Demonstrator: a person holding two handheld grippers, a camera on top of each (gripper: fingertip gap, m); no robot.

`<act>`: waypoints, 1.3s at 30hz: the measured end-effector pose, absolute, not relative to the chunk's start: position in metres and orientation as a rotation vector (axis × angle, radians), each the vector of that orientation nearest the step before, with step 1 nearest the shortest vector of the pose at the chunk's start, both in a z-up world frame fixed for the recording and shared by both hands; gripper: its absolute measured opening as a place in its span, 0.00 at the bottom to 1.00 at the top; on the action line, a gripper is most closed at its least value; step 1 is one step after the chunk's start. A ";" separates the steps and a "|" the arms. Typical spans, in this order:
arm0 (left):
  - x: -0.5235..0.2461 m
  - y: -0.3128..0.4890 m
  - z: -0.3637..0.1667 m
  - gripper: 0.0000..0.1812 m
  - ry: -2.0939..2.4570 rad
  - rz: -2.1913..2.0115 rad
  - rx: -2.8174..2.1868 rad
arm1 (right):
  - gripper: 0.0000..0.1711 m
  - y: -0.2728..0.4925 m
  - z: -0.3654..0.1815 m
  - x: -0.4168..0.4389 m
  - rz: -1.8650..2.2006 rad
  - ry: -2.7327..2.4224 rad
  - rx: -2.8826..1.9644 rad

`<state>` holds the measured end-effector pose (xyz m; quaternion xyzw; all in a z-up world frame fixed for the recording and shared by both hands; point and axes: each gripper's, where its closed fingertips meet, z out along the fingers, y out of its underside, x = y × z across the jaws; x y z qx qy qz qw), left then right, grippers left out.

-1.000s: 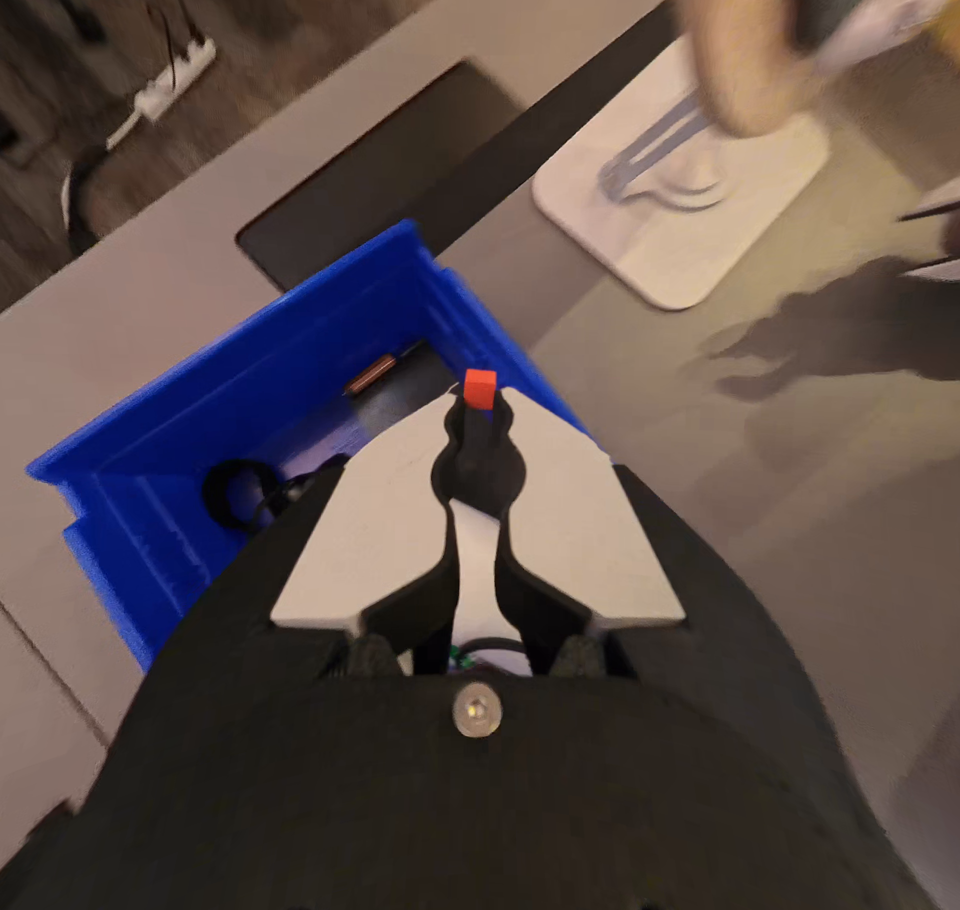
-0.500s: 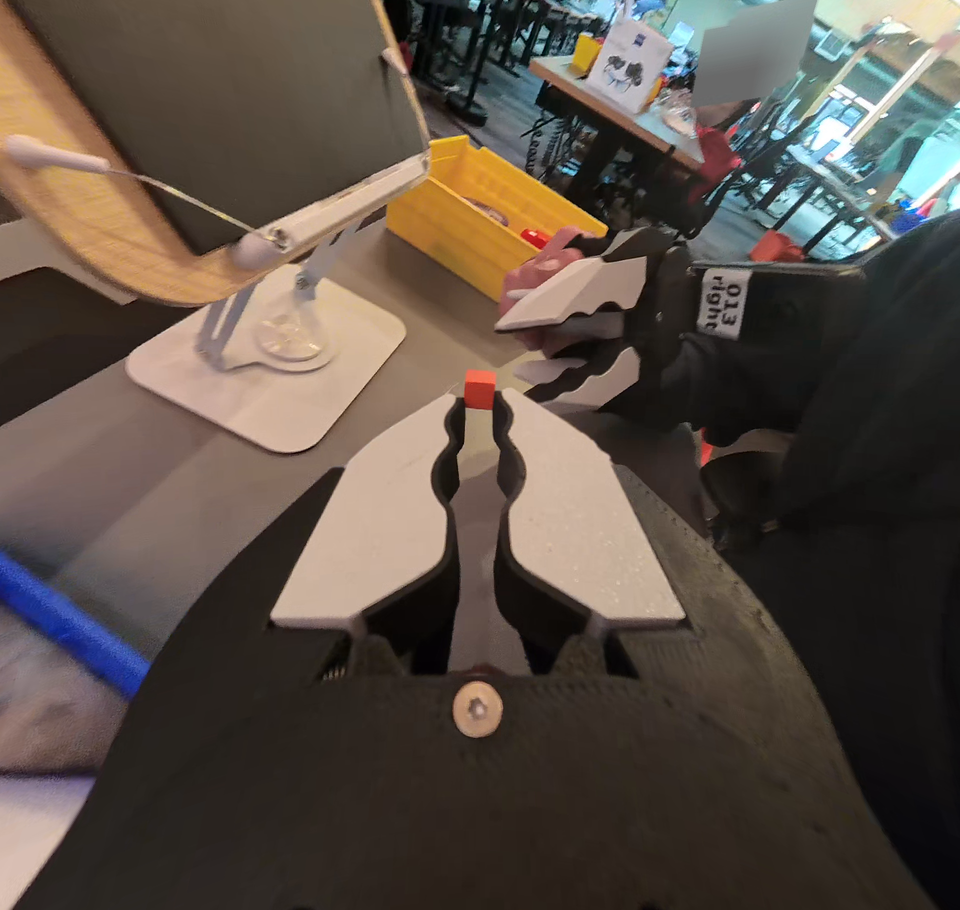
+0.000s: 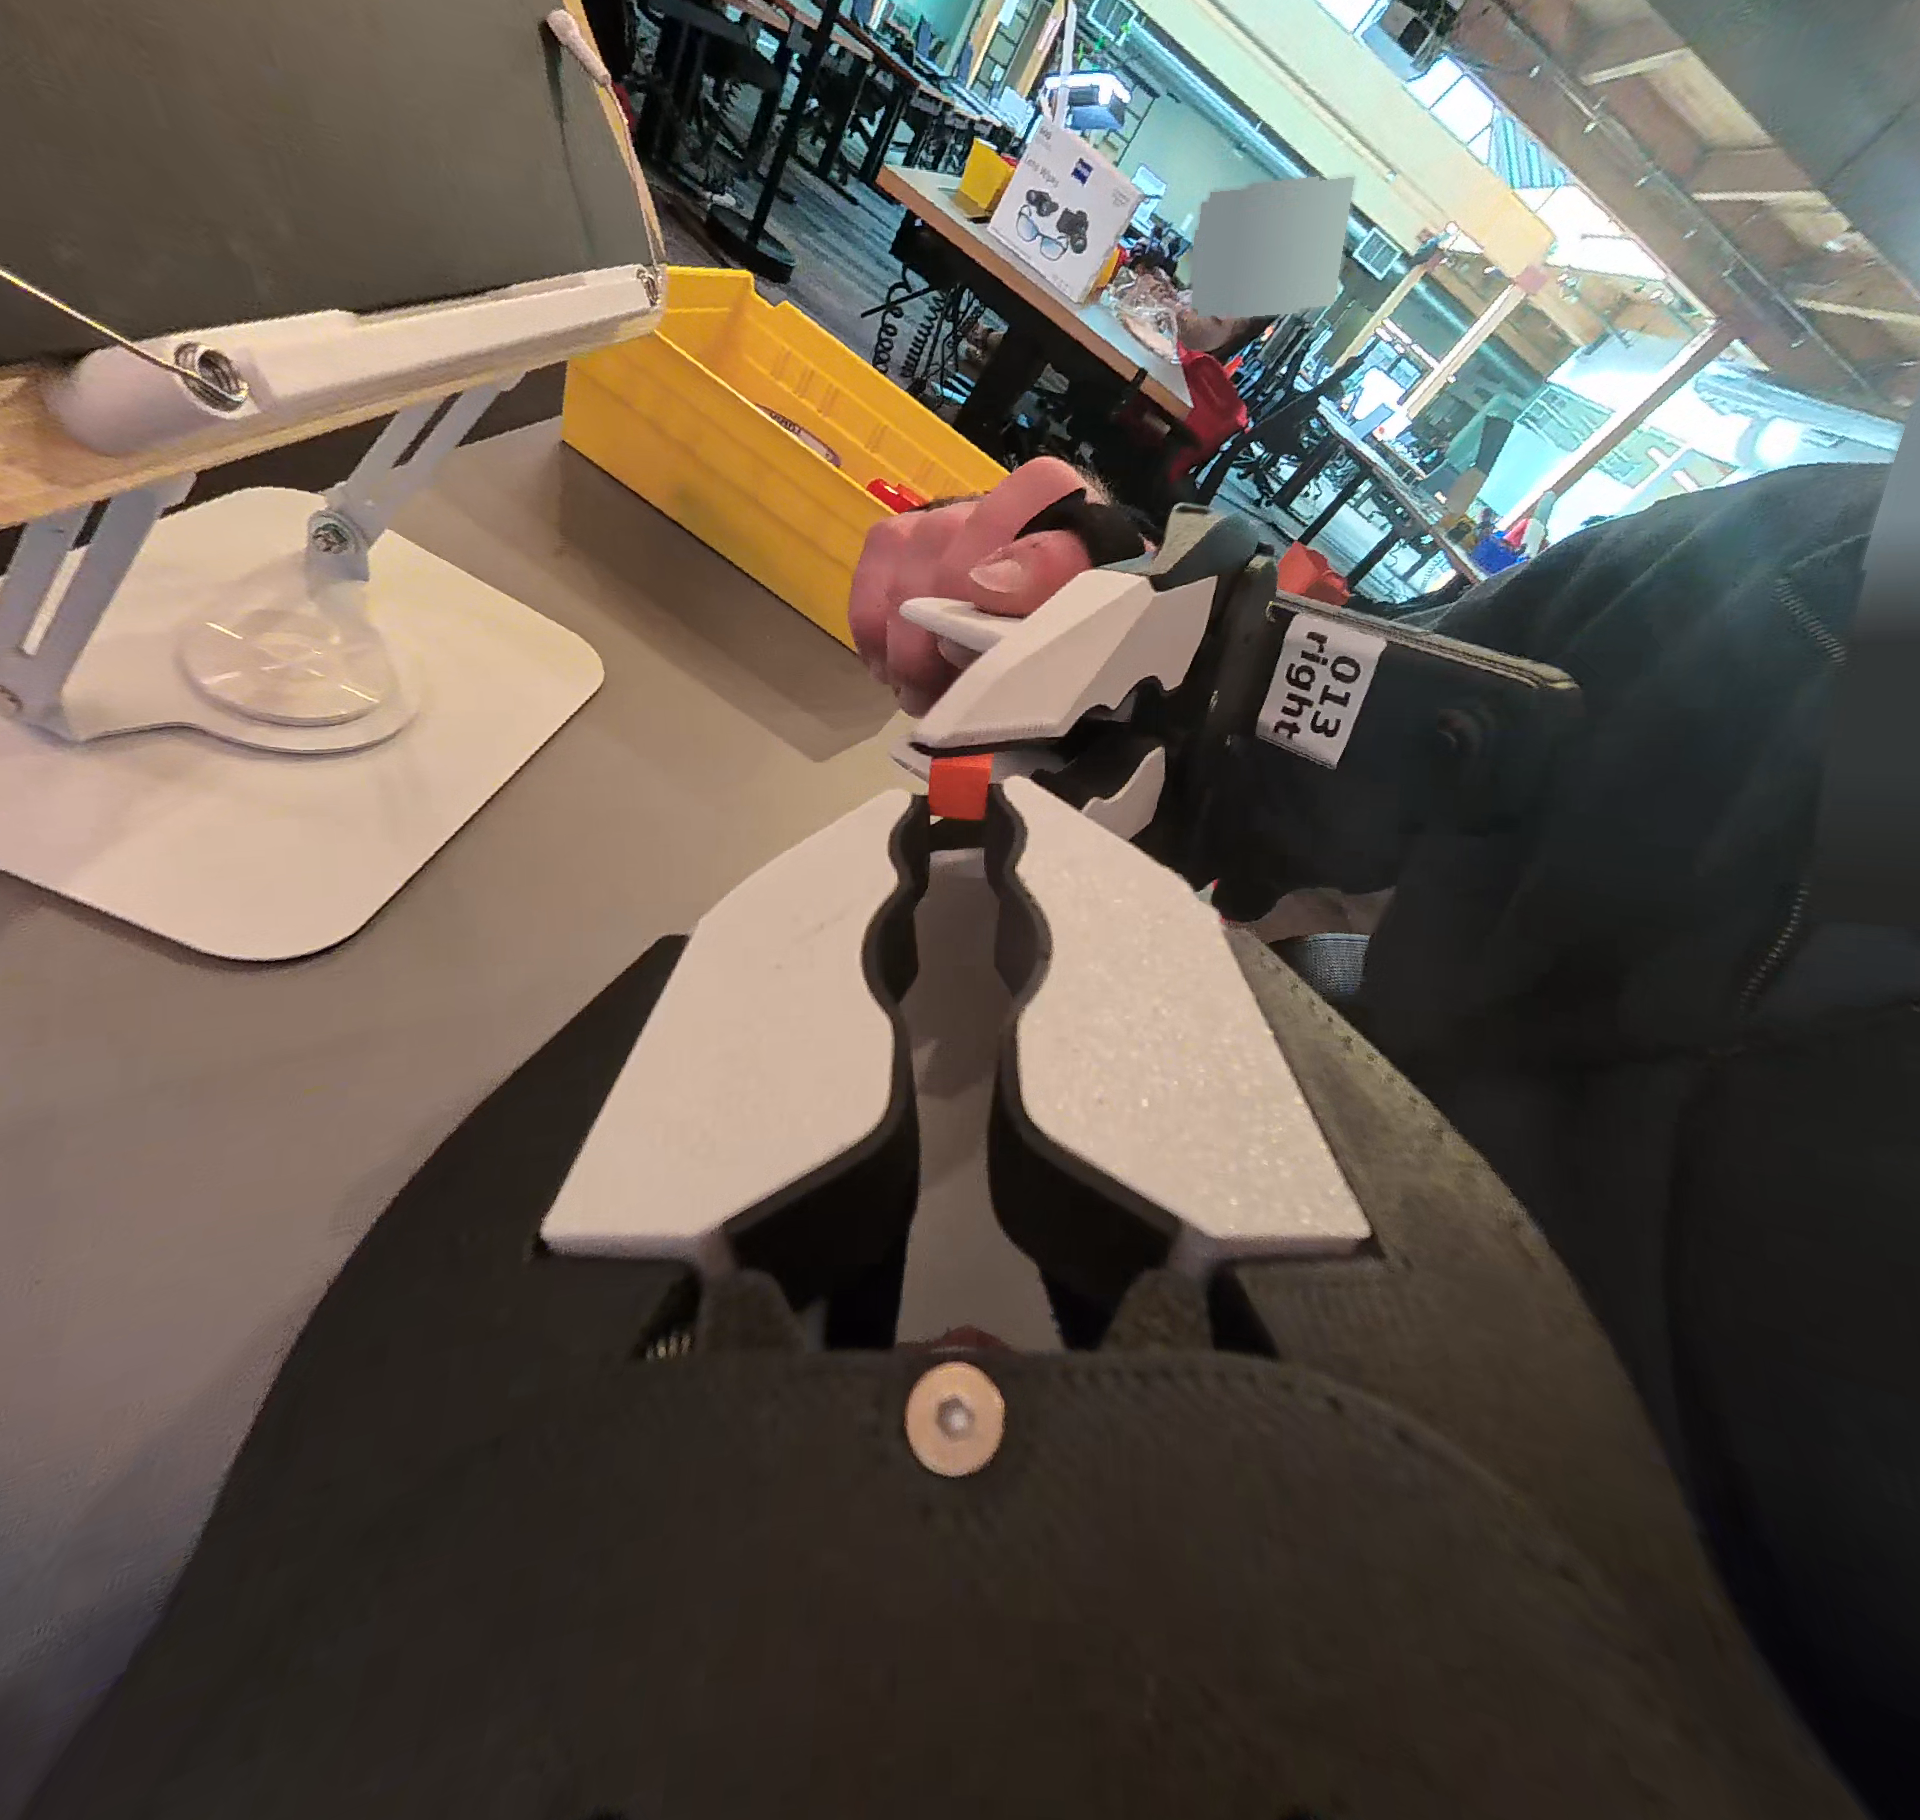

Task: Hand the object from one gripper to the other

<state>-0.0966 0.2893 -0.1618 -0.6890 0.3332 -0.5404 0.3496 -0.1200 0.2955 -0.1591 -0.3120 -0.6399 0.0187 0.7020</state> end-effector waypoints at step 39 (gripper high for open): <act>-0.053 0.261 -0.169 0.06 1.446 -0.118 -1.265 | 0.12 0.249 -0.163 -0.076 2.100 -1.317 -1.358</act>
